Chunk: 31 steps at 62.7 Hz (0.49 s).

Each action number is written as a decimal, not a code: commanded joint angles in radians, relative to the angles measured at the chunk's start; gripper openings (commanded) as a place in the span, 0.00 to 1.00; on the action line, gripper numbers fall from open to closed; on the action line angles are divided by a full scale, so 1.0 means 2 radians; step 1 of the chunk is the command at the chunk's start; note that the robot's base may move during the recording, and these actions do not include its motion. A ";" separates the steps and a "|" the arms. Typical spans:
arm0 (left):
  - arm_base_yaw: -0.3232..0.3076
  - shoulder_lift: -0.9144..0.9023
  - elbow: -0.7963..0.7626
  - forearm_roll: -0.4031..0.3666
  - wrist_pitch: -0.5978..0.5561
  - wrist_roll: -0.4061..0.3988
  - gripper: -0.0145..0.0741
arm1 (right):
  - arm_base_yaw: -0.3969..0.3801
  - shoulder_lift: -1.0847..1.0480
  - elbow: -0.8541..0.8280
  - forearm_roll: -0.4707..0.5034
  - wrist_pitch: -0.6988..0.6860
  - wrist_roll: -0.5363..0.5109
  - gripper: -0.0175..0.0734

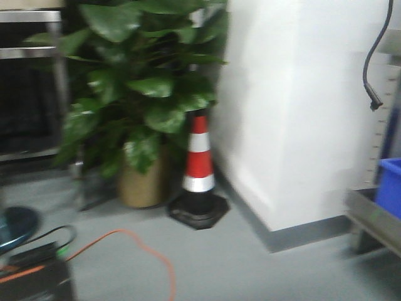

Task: Stack silver trays without gaps
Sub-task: 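Carry the tray in both grippers past the plant and cone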

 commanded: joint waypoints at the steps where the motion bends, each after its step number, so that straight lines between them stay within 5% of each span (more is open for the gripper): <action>1: -0.001 -0.004 -0.004 -0.006 -0.033 0.007 0.14 | 0.006 -0.006 -0.007 0.016 -0.020 -0.008 0.11; 31: 0.026 -0.004 -0.004 0.002 -0.033 0.007 0.14 | 0.006 -0.002 -0.007 0.016 -0.022 -0.008 0.11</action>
